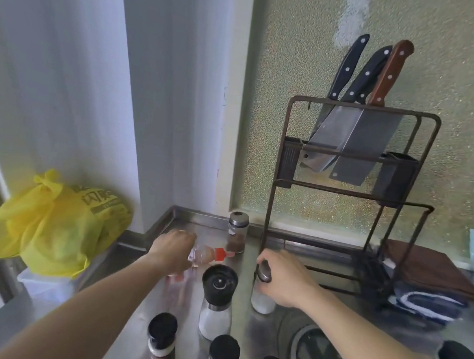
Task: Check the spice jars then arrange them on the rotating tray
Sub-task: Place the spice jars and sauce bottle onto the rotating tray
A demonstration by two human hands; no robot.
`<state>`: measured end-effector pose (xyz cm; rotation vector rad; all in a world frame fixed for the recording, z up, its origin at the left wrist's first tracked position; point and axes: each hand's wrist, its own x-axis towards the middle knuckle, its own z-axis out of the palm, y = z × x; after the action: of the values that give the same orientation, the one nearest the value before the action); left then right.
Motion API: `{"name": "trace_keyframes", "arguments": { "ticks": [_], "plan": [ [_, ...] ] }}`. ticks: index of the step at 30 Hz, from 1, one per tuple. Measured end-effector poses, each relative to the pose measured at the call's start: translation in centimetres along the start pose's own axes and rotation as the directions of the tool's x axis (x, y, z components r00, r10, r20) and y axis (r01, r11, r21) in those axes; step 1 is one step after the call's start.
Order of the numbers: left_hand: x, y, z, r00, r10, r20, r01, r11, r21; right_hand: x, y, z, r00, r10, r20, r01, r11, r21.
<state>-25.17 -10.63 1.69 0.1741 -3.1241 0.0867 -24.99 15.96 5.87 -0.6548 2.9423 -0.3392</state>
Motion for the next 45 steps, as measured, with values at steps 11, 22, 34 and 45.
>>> {"name": "trace_keyframes", "arguments": {
  "ticks": [11, 22, 34, 45],
  "plan": [
    [-5.6, -1.6, -5.9, 0.936, -0.186, -0.299, 0.010, 0.862, -0.507, -3.4, -0.3, -2.9, 0.984, 0.008, -0.176, 0.014, 0.992, 0.122],
    [-11.5, 13.7, -15.1, 0.935, 0.049, -0.350, -0.271, 0.737, -0.620, -10.6, 6.2, -8.9, 0.965, 0.173, -0.195, -0.139, 0.974, 0.176],
    [-8.9, 23.4, -8.7, 0.982, 0.179, -0.057, -0.185, 0.862, -0.472, -10.8, 10.0, -6.1, 0.957, 0.266, -0.117, -0.248, 0.958, 0.146],
    [-7.8, 24.9, -6.4, 0.987, 0.157, -0.020, -0.148, 0.870, -0.470, -10.2, 11.4, -3.8, 0.961, 0.263, -0.087, -0.259, 0.964, 0.059]
  ]
}}
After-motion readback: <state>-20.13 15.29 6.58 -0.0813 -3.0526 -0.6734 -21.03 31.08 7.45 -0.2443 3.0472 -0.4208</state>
